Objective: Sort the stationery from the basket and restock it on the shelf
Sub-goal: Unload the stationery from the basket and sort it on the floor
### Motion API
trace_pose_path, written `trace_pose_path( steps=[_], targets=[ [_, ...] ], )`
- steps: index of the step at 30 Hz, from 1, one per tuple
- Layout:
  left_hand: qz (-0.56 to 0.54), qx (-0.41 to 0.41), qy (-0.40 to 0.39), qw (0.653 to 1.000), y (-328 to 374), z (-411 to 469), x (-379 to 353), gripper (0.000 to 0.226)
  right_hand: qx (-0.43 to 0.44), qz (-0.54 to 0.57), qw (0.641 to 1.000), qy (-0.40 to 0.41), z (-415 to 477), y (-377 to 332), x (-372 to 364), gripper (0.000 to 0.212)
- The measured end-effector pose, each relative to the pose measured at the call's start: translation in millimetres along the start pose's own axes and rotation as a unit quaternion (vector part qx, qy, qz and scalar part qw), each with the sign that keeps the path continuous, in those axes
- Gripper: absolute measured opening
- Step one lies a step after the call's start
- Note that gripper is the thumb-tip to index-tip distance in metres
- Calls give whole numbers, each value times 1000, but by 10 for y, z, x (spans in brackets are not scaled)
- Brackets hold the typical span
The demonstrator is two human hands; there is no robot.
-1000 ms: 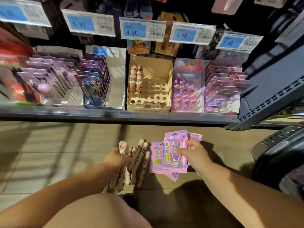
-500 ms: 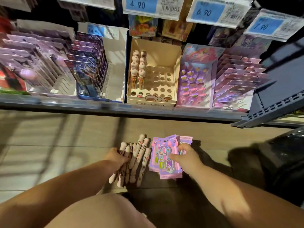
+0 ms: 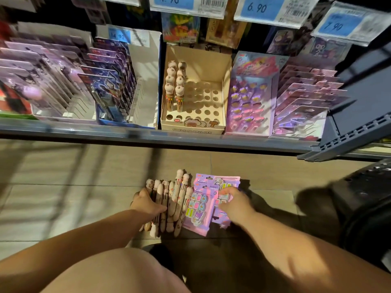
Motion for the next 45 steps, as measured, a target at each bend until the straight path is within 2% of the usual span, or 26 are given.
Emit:
trace_pose_path(
  steps=[4,8,12,16,20,24,28,33,36,39,42,45],
  targets=[
    [-1,-13,-6,1000,-1,-22,-33,89,-1,-72,996,-48,-8,86,-35,47],
    [4,-34,-3,999,23,-57,-37,95,-7,-52,994,-92,-94,123,-62,50],
    [33,-67,-12,997,180,-159,8,105,-4,-9,998,-68,-220,47,80,38],
    [61,-125,-10,990,563,-338,63,88,0,70,997,-16,-381,-159,396,21],
    [72,-223,-16,972,1226,-667,141,73,67,80,994,42,-605,-483,877,18],
    [76,-314,-40,945,1972,-1188,217,69,149,161,974,65,-1019,-830,1513,27],
    [92,-401,-52,910,2623,-1836,198,62,227,158,957,81,-1462,-916,2187,23],
    [110,-501,-63,856,3403,-2786,-72,53,260,178,932,181,-1951,-490,3096,22],
    [88,-530,-70,841,3718,-3195,-318,55,253,170,917,258,-2141,-46,3620,26],
    [32,-532,-91,841,3881,-3356,-605,55,212,143,918,304,-2065,487,3932,24],
    [-4,-556,-49,829,3949,-3417,-820,51,140,92,932,323,-1779,1104,4070,25],
    [-49,-560,-44,826,3888,-3362,-977,60,65,52,955,283,-1417,1675,4075,23]
  ],
)
Point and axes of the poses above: each hand's wrist, its own z-axis towards the middle knuckle, its own x-axis out of the back of the hand, y = z × x, the point moved 8 cm from there along z, towards the middle knuckle, and after that the axes turned 5 degrees about y, right-handed, at the moved point
